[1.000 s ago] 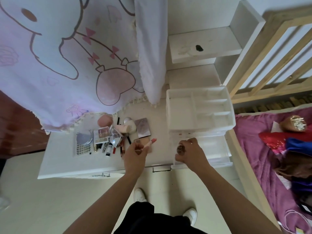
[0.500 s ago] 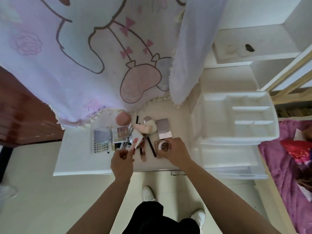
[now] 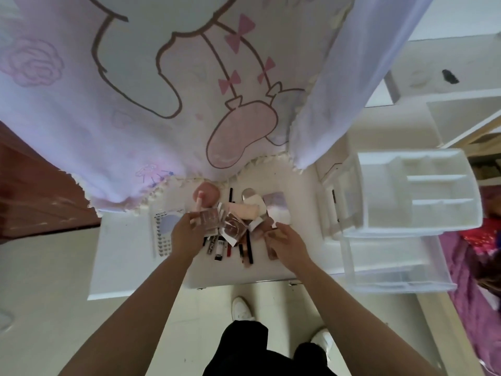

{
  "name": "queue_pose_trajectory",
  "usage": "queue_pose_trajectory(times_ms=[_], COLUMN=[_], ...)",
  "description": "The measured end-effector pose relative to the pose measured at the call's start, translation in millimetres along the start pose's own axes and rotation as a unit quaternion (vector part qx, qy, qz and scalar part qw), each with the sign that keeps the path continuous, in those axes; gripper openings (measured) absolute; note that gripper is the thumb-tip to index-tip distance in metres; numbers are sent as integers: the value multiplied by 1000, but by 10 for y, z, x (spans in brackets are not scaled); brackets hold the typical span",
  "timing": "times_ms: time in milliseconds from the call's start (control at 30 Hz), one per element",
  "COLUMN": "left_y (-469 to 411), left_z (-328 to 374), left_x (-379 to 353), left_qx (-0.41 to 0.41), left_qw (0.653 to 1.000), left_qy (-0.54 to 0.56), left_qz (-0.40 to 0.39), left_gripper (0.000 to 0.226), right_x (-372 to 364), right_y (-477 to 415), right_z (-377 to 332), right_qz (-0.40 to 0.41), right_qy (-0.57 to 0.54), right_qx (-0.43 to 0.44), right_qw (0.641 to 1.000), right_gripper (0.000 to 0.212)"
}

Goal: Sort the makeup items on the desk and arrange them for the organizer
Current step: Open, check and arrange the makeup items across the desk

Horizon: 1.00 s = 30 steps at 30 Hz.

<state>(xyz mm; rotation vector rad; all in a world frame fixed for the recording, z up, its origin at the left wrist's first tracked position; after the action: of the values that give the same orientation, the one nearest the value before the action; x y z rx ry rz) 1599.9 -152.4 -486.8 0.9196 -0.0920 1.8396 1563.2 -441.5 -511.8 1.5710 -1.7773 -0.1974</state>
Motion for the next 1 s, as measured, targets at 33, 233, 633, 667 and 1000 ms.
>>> queue_pose_trajectory(times_ms=[33,233,633,667,1000], left_y=[-3,203,1245,1341,2769], left_z=[24,118,709,763,677], left_x=[-85,-324,-1124,-1224,-2293], left_qx=[-6,-138,-226,-206,199], left_qw=[999,978,955,961,923], left_qy=[-9,-138,-132,-115,111], left_qz=[-36,-76,-136,-147,-310], left_gripper=[29,46,50,46,55], right_x=[59,540,1997,2159,2925], right_y=[10,106,678,711,836], right_z=[15,36,281,417,1751], right_qz=[8,73,231,267,216], right_qy=[26,63,96,101,-279], right_qx=[-2,25,184,172,-281], right_qw=[1000,995,951,943,893], right_gripper=[43,31,10,16,75])
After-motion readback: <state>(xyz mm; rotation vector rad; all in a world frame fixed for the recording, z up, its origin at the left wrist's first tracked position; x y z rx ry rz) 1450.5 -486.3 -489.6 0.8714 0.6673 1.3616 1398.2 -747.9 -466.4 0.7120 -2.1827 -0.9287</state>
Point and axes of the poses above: each hand's wrist, its own y-axis away from the middle knuckle, its own x-axis out of the back of the hand, z = x × y, the point moved 8 cm from there along -y, towards the middle knuckle, and after that the axes turned 7 degrees about z, right-handed, at the moved point
